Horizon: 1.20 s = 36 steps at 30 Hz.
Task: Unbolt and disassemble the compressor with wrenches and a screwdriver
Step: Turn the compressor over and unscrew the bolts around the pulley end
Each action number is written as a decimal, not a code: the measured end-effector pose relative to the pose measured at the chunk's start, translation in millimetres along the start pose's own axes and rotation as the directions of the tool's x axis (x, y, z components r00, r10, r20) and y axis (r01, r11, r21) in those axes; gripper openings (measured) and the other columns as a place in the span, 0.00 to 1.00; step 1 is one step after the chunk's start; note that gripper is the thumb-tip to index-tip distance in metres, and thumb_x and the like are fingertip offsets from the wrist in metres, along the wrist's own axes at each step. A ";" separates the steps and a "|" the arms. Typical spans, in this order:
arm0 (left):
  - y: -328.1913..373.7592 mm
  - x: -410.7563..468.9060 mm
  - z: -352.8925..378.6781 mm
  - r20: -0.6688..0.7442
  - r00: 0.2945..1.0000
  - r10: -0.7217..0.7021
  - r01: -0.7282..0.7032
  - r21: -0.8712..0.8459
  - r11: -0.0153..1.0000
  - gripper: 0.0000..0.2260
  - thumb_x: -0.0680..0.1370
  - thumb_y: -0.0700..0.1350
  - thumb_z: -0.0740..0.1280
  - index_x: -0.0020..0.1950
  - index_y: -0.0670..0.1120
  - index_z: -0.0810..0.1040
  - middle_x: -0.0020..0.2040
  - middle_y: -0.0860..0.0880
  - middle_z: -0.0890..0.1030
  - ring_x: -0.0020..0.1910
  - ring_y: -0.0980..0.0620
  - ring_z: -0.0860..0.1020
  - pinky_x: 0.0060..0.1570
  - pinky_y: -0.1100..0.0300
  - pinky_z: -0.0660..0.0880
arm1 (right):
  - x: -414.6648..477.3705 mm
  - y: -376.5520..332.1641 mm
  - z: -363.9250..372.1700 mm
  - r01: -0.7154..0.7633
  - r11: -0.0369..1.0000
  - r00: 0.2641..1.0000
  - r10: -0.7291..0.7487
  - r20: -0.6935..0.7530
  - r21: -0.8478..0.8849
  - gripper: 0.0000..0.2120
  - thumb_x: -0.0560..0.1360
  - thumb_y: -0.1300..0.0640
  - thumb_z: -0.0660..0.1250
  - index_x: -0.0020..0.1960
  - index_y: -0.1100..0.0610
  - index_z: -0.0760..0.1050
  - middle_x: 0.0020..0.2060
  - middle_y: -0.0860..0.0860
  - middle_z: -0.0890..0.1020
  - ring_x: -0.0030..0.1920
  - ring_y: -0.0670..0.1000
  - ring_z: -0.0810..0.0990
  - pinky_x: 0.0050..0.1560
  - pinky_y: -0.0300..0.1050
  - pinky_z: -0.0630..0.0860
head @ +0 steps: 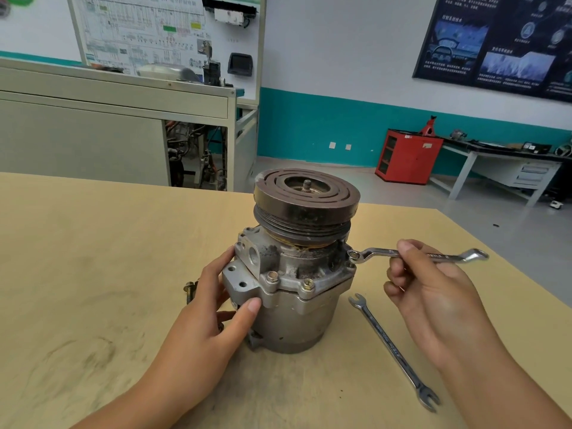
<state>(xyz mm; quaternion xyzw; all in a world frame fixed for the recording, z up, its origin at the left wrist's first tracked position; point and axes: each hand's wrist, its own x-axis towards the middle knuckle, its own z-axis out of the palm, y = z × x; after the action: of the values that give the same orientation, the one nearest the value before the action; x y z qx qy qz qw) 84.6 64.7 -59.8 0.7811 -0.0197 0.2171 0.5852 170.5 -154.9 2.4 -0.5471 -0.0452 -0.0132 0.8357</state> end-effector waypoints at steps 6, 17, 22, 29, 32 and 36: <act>-1.1 0.4 -0.2 0.000 1.000 0.006 -0.006 -0.003 1.000 0.28 0.67 0.62 0.62 0.66 0.70 0.58 0.57 0.71 0.76 0.57 0.65 0.77 0.45 0.77 0.70 | 23.8 0.2 12.7 0.035 0.991 0.999 -0.038 -0.019 -0.132 0.05 0.78 0.63 0.63 0.53 0.57 0.70 0.33 0.49 0.74 0.29 0.45 0.70 0.34 0.40 0.70; -4.8 0.5 0.8 -0.008 1.000 0.003 -0.003 -0.008 1.000 0.31 0.68 0.63 0.62 0.69 0.68 0.57 0.59 0.69 0.76 0.56 0.63 0.78 0.46 0.75 0.71 | 52.0 -17.2 23.8 -0.053 0.881 0.960 0.175 0.220 -0.471 0.20 0.78 0.59 0.63 0.27 0.52 0.74 0.22 0.48 0.68 0.27 0.46 0.65 0.35 0.42 0.62; -6.4 0.5 0.7 -0.011 1.000 -0.010 0.010 -0.004 1.000 0.31 0.67 0.64 0.62 0.69 0.69 0.56 0.60 0.69 0.76 0.57 0.65 0.77 0.47 0.76 0.71 | 48.1 -24.1 25.1 -0.069 0.995 0.992 0.076 0.104 -0.068 0.12 0.79 0.61 0.61 0.37 0.55 0.67 0.21 0.47 0.69 0.24 0.45 0.66 0.27 0.37 0.64; -6.0 0.0 1.2 -0.005 1.000 -0.013 0.012 -0.030 0.999 0.31 0.67 0.63 0.62 0.70 0.68 0.57 0.59 0.69 0.76 0.58 0.64 0.77 0.47 0.74 0.72 | -8.6 -25.0 12.4 0.507 0.778 0.862 -0.465 0.202 -0.371 0.08 0.69 0.50 0.69 0.37 0.52 0.73 0.28 0.52 0.82 0.28 0.48 0.79 0.31 0.37 0.76; -5.2 0.2 1.1 -0.004 1.000 -0.015 0.015 -0.031 0.999 0.32 0.66 0.64 0.62 0.70 0.68 0.57 0.59 0.68 0.76 0.59 0.64 0.76 0.49 0.72 0.73 | -27.3 -13.1 6.5 0.650 0.515 0.741 -0.595 0.313 -0.559 0.08 0.72 0.47 0.71 0.38 0.48 0.75 0.33 0.46 0.83 0.32 0.46 0.80 0.33 0.35 0.75; -4.8 -0.5 0.5 -0.006 1.000 -0.026 0.026 -0.018 1.000 0.33 0.65 0.65 0.62 0.70 0.69 0.57 0.59 0.67 0.77 0.58 0.62 0.77 0.49 0.69 0.73 | -41.3 -2.6 1.5 0.789 -0.008 0.476 -0.624 0.620 -0.614 0.13 0.73 0.51 0.66 0.36 0.59 0.78 0.27 0.53 0.77 0.27 0.55 0.76 0.33 0.44 0.69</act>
<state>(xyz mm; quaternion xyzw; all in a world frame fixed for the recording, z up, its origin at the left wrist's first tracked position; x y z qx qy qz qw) 85.7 65.6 -64.4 0.7753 -0.0099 0.2117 0.5950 129.1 -155.8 1.7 -0.7777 -0.3708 -0.4085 0.3013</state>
